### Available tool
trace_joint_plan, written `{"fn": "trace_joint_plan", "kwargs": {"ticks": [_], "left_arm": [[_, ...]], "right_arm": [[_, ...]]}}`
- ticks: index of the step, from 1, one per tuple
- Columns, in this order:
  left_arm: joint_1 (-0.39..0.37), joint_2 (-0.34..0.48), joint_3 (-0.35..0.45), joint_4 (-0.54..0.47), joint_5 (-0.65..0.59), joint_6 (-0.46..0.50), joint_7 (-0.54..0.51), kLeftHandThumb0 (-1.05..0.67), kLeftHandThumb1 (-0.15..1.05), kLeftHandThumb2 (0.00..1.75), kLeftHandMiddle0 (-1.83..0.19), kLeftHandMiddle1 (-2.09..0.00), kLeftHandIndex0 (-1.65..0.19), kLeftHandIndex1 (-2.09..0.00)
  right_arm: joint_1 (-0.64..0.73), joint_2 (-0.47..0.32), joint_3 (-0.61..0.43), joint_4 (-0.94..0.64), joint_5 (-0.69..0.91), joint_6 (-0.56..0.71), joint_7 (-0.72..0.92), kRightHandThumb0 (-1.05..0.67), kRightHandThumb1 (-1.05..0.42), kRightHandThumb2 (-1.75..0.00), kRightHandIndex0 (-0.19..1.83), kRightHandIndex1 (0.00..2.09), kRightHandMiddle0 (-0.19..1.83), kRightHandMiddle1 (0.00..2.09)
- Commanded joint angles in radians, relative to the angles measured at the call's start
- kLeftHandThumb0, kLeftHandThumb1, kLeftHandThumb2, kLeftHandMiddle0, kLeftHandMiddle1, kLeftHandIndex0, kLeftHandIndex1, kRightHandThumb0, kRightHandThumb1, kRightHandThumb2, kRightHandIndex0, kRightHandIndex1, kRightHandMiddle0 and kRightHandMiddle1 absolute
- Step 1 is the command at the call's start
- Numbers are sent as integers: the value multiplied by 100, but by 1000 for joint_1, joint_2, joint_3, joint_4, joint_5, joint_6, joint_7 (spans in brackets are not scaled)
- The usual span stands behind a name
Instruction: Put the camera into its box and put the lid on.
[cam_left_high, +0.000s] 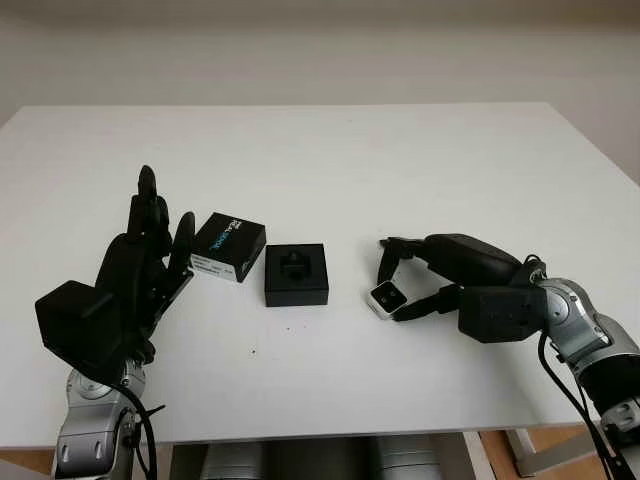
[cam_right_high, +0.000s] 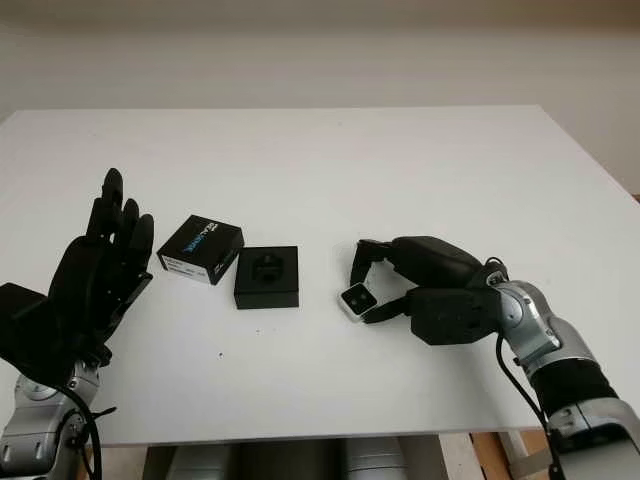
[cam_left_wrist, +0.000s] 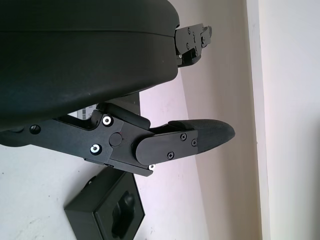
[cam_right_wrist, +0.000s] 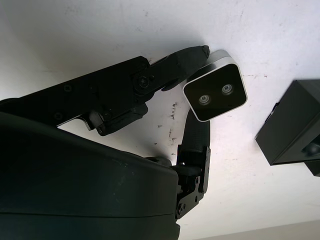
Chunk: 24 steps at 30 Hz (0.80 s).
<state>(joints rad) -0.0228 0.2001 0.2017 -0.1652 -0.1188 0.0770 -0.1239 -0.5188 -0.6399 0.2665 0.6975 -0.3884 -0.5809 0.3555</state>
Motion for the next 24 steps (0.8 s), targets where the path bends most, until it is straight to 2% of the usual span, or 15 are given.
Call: {"fn": "trace_joint_plan", "kwargs": {"ticks": [1,12,18,24], "left_arm": [[4,13,4,-17,-1,-5,-6,-61,105,54,19,0,19,0],[4,16,2,-22,3,2,-12,-59,105,55,19,0,19,0],[2,11,-2,-23,8,3,-9,-58,105,56,19,0,19,0],[-2,9,-5,-17,9,2,-7,-57,105,57,19,0,19,0]], "right_arm": [[-2,11,-1,28,1,9,5,-45,-97,-5,30,5,32,165],[-2,42,-43,30,72,5,2,-44,-97,-5,21,2,29,170],[-3,61,-75,-10,129,22,27,-41,-96,-5,19,3,30,164],[-17,79,-89,-8,156,22,38,-46,-98,-6,17,3,28,163]]}}
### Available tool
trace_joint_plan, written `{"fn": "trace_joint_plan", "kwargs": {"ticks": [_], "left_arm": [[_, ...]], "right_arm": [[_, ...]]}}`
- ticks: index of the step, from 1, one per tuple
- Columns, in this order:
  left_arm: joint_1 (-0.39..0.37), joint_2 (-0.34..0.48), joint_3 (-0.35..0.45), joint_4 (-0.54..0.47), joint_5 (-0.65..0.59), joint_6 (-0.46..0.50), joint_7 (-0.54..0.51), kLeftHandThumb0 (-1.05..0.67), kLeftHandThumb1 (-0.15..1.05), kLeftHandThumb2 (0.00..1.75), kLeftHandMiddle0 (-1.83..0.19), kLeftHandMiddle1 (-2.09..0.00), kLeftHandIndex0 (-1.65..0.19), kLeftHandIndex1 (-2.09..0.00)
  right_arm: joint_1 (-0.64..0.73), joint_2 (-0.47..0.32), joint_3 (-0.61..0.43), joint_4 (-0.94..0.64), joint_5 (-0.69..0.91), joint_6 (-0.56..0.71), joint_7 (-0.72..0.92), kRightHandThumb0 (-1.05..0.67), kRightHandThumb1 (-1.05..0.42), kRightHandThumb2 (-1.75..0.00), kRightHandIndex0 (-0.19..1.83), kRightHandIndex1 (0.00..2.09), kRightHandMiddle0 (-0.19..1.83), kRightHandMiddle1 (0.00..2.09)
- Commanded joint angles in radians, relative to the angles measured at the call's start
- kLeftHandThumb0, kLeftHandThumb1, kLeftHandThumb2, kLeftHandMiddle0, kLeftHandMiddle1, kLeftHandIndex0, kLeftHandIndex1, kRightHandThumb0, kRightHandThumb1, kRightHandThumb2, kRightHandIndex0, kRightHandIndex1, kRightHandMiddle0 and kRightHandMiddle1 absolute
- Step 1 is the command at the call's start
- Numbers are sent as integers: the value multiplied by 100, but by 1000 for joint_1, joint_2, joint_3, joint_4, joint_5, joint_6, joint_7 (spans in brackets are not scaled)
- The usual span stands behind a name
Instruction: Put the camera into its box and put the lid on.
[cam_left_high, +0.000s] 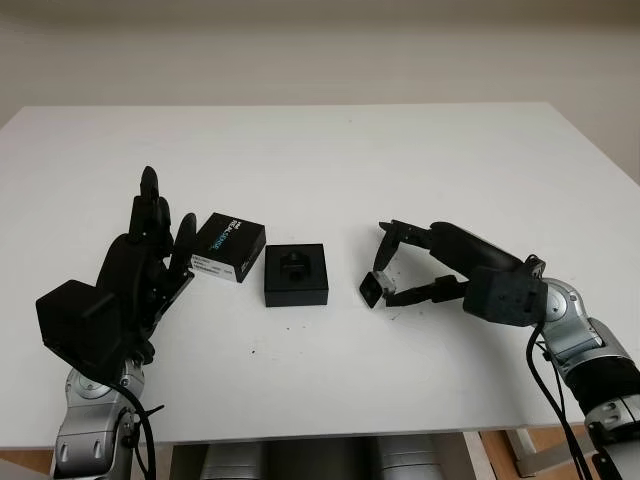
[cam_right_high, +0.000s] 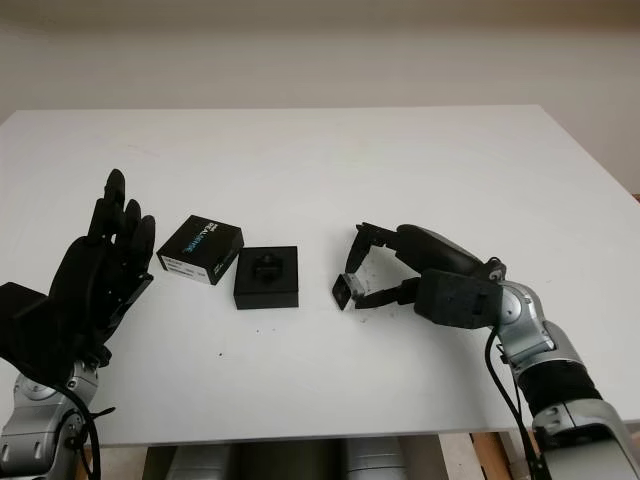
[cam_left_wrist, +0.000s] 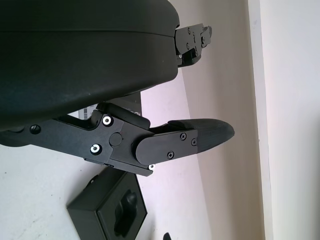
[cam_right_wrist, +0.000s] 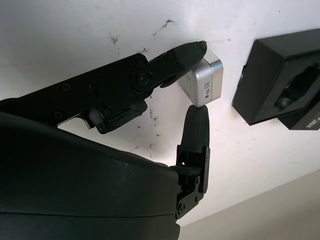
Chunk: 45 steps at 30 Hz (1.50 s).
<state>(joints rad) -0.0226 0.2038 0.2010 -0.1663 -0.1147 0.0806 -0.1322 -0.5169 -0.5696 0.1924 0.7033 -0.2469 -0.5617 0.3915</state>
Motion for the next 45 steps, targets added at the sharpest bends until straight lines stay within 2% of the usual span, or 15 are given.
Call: {"fn": "trace_joint_plan", "kwargs": {"ticks": [1,8,19,29,40,45], "left_arm": [[-2,5,-5,-16,6,0,3,-58,105,57,19,0,19,0],[-4,3,-5,-11,8,-6,6,-60,105,56,19,0,19,0],[-4,-3,-2,-11,-1,-6,11,-61,105,54,19,0,19,0],[0,6,3,-13,-3,-1,5,-60,105,55,19,0,19,0],[3,8,3,-18,2,1,6,-59,105,54,19,0,19,0],[5,8,5,-17,-3,0,1,-60,105,55,19,0,19,0]], "right_arm": [[-20,14,-18,-18,21,9,6,-46,-99,-6,17,3,28,163],[-25,27,-27,-31,32,30,17,-44,-98,-5,18,5,29,165],[-9,5,-11,-97,-74,81,-19,-42,-95,-5,21,6,30,155],[-1,8,-13,-102,-93,62,-44,-40,-94,-5,22,6,32,157],[6,25,-23,-82,-71,3,-89,-41,-95,-5,23,6,32,162],[15,64,-64,-101,43,69,-50,-41,-96,-6,21,5,30,159]]}}
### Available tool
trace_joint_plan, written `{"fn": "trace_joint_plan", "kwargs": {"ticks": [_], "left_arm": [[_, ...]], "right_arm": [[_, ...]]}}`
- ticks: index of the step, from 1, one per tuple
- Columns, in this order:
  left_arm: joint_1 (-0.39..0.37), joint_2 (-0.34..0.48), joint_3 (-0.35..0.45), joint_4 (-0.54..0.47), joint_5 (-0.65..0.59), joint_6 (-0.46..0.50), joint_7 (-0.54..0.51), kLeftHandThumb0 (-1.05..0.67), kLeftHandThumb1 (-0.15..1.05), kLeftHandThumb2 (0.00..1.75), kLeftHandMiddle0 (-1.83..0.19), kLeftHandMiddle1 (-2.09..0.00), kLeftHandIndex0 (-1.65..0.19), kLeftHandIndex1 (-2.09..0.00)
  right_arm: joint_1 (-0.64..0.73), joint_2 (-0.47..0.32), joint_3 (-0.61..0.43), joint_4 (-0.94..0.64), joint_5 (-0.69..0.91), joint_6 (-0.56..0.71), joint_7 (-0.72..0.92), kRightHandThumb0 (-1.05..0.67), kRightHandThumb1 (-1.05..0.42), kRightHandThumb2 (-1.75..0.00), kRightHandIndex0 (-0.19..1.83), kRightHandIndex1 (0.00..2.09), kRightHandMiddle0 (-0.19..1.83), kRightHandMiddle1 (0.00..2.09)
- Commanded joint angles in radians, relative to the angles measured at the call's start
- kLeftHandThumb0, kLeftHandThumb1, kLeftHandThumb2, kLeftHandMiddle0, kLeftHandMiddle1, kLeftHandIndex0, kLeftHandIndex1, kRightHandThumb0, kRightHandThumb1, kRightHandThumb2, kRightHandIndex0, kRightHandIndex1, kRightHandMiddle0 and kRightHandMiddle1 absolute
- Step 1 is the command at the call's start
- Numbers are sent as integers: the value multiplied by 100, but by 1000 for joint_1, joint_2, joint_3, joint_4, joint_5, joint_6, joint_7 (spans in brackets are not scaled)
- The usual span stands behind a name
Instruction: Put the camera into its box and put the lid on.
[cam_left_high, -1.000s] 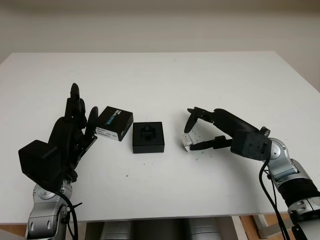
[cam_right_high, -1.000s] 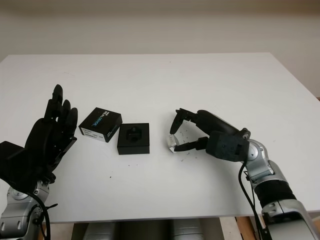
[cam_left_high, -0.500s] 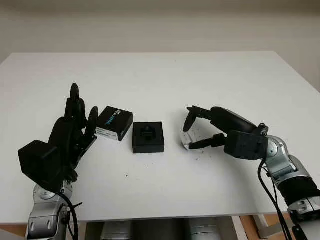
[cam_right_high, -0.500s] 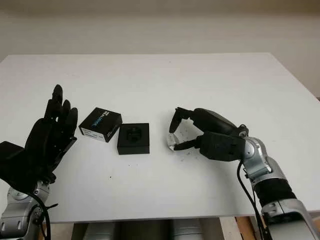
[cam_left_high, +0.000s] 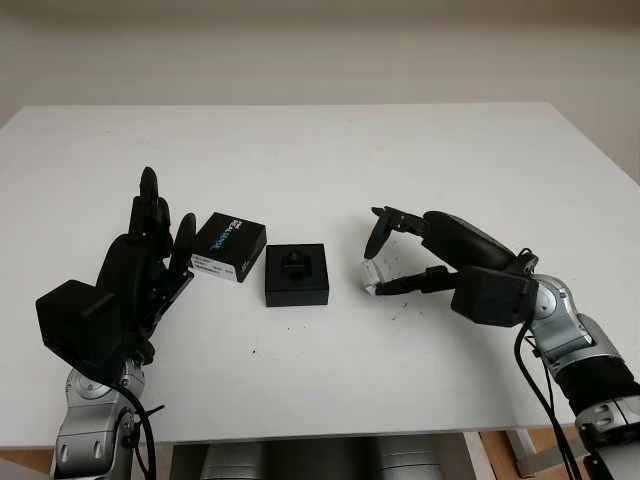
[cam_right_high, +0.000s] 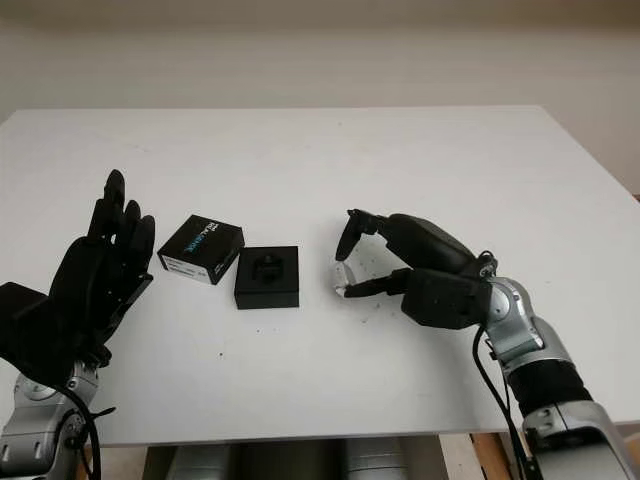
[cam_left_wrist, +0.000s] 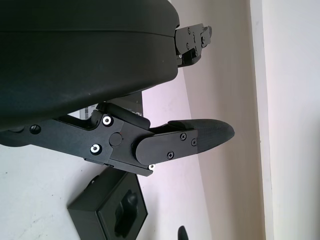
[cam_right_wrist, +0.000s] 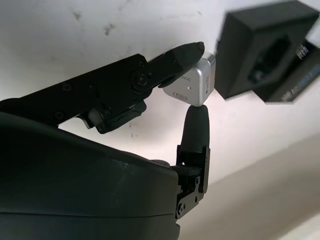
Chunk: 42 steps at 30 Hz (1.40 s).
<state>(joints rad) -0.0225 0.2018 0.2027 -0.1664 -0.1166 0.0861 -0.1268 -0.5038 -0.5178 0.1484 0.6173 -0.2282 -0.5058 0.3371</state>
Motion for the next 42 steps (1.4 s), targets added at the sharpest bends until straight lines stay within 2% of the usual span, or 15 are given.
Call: {"fn": "trace_joint_plan", "kwargs": {"ticks": [1,8,15,22,34,42], "left_arm": [[4,10,4,-12,-3,-11,-6,-60,105,55,19,0,19,0],[2,15,8,-5,-2,-7,-10,-60,105,55,19,0,19,0],[3,21,14,-2,-2,-11,-18,-60,105,55,19,0,19,0],[12,17,16,-8,-7,-8,-18,-59,105,55,19,0,19,0],[11,9,8,-12,-9,-9,-10,-59,105,55,19,0,19,0],[9,7,-3,-1,11,-27,-2,-60,105,56,19,0,19,0]], "right_arm": [[4,22,-30,-22,48,34,13,-42,-96,-6,21,5,30,158],[18,105,-83,-46,147,103,0,-51,-98,-6,21,5,31,161],[36,189,-123,-54,216,138,-23,-49,-97,-5,21,5,31,160],[40,240,-129,-58,232,161,-29,-53,-98,-5,21,5,33,160],[10,354,-128,-5,264,164,-35,-48,-96,-5,20,5,30,167],[-22,407,-119,14,261,184,-35,-46,-96,-5,20,5,29,164]]}}
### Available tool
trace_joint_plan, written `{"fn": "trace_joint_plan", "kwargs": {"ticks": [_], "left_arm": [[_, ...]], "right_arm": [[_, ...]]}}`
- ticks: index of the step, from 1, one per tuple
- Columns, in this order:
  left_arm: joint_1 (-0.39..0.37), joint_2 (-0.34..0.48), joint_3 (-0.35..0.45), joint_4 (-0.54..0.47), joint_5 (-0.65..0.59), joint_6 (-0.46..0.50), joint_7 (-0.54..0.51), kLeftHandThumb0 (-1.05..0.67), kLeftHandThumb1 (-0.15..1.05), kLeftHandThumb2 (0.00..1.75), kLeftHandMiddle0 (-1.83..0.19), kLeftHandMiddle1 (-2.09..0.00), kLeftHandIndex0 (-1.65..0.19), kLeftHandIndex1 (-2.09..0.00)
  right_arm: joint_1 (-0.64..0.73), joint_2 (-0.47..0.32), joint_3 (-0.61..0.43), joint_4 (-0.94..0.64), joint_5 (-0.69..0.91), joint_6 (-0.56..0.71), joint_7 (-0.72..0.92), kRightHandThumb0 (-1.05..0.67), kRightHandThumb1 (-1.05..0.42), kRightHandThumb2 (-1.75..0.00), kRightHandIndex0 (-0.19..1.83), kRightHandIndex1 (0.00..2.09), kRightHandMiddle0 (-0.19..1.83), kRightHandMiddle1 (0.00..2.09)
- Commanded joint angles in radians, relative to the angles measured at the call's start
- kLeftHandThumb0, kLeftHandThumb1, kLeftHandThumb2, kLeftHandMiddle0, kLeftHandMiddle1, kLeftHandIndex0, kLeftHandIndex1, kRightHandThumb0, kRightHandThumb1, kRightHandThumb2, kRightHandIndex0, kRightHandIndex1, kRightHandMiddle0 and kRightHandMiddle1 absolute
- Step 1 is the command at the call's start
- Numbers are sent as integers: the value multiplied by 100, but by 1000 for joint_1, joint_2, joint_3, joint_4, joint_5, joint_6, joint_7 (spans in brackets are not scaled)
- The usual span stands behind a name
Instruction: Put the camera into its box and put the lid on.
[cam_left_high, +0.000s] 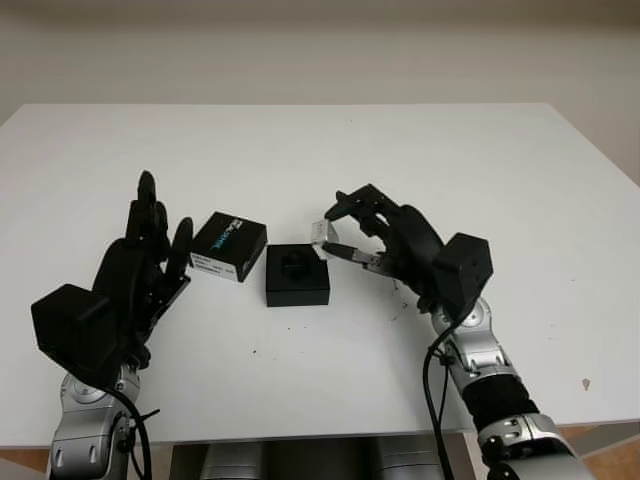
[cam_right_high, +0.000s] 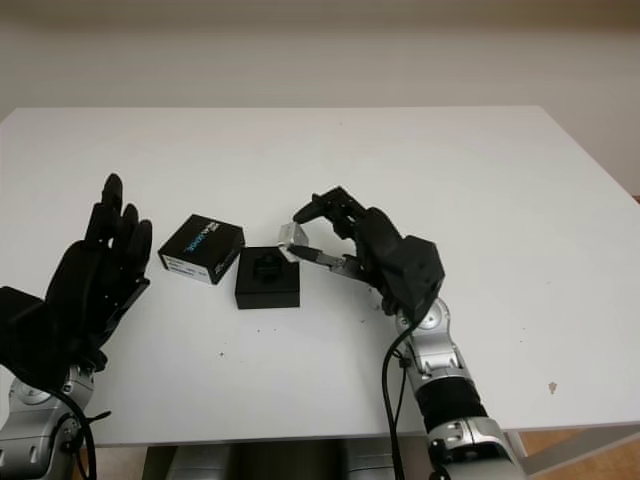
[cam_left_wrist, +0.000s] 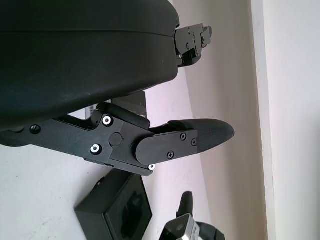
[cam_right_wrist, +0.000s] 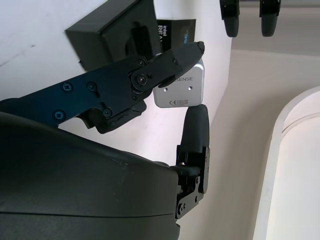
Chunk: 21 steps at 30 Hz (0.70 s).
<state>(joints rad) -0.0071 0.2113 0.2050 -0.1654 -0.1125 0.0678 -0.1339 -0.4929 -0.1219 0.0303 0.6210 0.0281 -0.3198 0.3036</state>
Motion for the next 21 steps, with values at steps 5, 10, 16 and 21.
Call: {"fn": "trace_joint_plan", "kwargs": {"ticks": [5,10,16,21], "left_arm": [[-8,-6,-7,-7,1,2,10,-60,105,56,19,0,19,0],[-8,-9,-8,-1,-1,-6,12,-60,105,56,19,0,19,0],[-6,-11,-8,3,1,-20,10,-59,105,56,19,0,19,0],[-2,-18,-8,-7,-1,-10,16,-60,105,55,19,-1,19,0]], "right_arm": [[-58,48,2,43,-1,-11,-15,-46,-95,-5,22,6,31,164],[-83,82,2,85,-3,-29,-22,-44,-94,-5,26,8,33,167],[-104,112,9,122,-12,-12,-30,-45,-95,-5,22,5,31,166],[-118,125,23,157,-31,-18,-41,-48,-95,-5,21,5,31,165]]}}
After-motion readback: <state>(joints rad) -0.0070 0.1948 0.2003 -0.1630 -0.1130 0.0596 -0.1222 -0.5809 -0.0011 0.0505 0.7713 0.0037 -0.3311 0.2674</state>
